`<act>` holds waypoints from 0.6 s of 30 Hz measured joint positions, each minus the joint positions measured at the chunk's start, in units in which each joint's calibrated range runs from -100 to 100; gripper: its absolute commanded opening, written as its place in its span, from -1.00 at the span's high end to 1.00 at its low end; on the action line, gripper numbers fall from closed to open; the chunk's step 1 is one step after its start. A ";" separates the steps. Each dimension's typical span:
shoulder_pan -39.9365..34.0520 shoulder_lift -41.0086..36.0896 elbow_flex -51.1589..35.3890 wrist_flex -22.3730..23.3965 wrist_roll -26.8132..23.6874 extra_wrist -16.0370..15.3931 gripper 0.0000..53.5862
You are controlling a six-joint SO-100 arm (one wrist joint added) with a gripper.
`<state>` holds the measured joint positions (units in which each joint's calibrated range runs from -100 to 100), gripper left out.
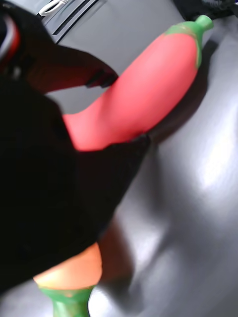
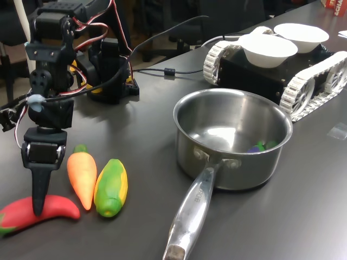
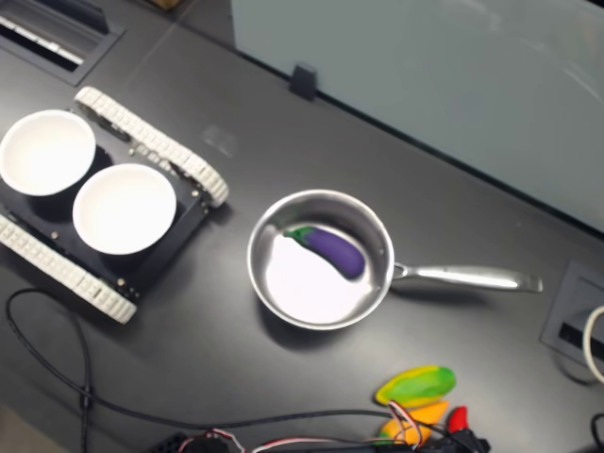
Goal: Pick up the chilli and place them in the pan
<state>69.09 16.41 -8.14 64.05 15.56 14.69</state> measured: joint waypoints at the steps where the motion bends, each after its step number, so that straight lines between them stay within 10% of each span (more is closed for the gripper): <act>1: -0.11 0.08 -0.27 0.00 0.00 0.00 0.43; 18: -0.11 1.94 -2.53 1.61 0.83 0.00 0.34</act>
<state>68.98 18.35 -10.68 65.66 16.39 14.69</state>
